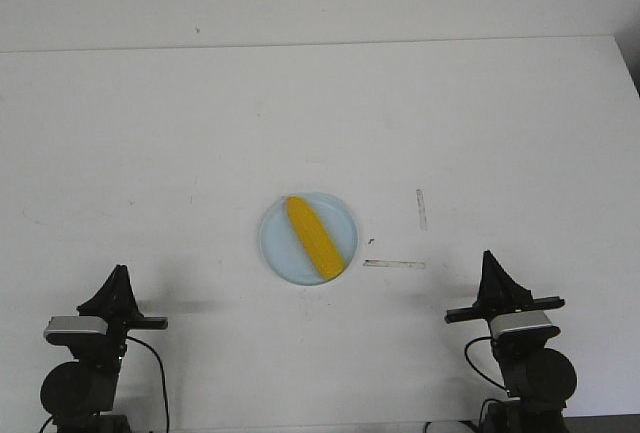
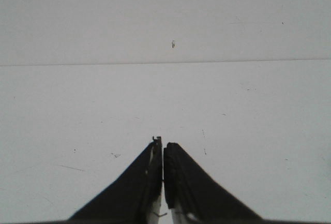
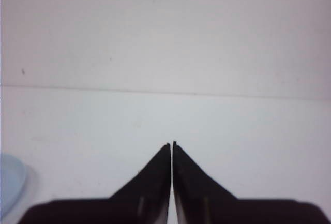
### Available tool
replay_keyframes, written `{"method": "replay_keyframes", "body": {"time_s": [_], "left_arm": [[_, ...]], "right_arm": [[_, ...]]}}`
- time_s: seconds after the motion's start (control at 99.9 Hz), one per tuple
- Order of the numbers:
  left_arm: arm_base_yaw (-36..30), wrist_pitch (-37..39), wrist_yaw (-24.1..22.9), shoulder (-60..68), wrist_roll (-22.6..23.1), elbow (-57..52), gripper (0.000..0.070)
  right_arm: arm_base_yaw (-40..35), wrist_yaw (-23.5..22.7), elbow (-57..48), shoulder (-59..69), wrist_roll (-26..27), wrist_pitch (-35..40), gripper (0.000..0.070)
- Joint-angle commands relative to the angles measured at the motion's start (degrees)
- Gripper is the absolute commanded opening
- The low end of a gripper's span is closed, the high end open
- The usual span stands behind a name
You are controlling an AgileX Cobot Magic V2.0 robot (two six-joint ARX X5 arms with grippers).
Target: Place corn on plate with both arms
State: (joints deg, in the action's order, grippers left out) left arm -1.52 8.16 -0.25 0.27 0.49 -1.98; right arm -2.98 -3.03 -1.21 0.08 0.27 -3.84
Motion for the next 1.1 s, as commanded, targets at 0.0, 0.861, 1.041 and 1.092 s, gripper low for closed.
{"method": "replay_keyframes", "body": {"time_s": [0.0,0.861,1.041,1.092], "left_arm": [[0.07,0.90,-0.02,-0.09,-0.09,1.22,0.0001],[0.04,0.92,-0.02,-0.09,-0.09,1.20,0.0001],[0.04,0.92,-0.02,-0.09,-0.09,1.20,0.0001],[0.07,0.92,-0.02,-0.09,-0.09,1.20,0.0001]], "right_arm": [[-0.11,-0.11,0.48,0.00,0.66,-1.01,0.0003],[-0.11,0.44,0.48,0.00,1.81,-0.26,0.0003],[-0.11,0.44,0.48,0.00,1.81,-0.26,0.0003],[-0.11,0.44,0.48,0.00,1.81,-0.26,0.0003]]}}
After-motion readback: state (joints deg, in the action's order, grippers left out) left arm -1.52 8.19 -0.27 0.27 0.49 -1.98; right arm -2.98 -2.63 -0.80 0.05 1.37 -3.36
